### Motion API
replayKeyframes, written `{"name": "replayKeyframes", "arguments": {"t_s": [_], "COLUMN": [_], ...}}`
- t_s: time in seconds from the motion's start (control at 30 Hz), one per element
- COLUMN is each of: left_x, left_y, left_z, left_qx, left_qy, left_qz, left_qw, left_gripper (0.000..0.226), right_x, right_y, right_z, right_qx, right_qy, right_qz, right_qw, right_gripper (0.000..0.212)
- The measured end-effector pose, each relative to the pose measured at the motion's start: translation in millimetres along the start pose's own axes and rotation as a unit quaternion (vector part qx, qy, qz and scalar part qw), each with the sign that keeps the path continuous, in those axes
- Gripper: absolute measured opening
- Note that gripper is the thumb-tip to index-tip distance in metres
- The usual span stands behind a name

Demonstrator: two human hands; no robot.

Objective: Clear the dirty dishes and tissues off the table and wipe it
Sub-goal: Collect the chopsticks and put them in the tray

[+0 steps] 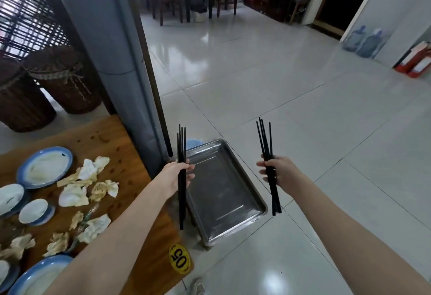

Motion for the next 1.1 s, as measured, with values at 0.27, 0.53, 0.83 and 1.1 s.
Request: {"name": "replayKeyframes", "arguments": {"t_s": [0.27, 0.53, 0.83, 1.1], "left_x": [0.8, 21.5, 42.3, 68.2], "left_y": [56.0, 113.8, 182.8, 250.1], "left_z": [0.6, 13.3, 36.5, 36.3], "left_qx": [-0.037, -0.118, -0.155, -0.174], "left_qy": [0.001, -0.048, -0.087, -0.079], "left_qz": [-0.040, -0.081, -0.111, -0.124], "left_qw": [0.999, 0.989, 0.978, 0.974], "left_gripper": [0.018, 0.019, 0.014, 0.014], "right_x": [-12.3, -22.4, -47.8, -100.5], "right_y": [65.1, 151.3, 249.1, 321.0], "right_z": [10.7, 0.3, -14.4, -14.3], "right_qx": [0.026, 0.058, 0.064, 0.058], "right_qy": [-0.012, -0.074, -0.130, -0.194], "right_qz": [0.058, 0.091, 0.154, 0.161], "right_qw": [0.998, 0.991, 0.977, 0.966], "right_gripper": [0.028, 0.026, 0.035, 0.040]}}
Point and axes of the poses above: each hand's wrist, its own y-axis towards the middle knuckle, its own z-axis out of the palm, x = y × z, the point moved 3 cm from there along y, towards the middle knuckle, and after that the axes turned 4 degrees about x, right-handed, at the moved point
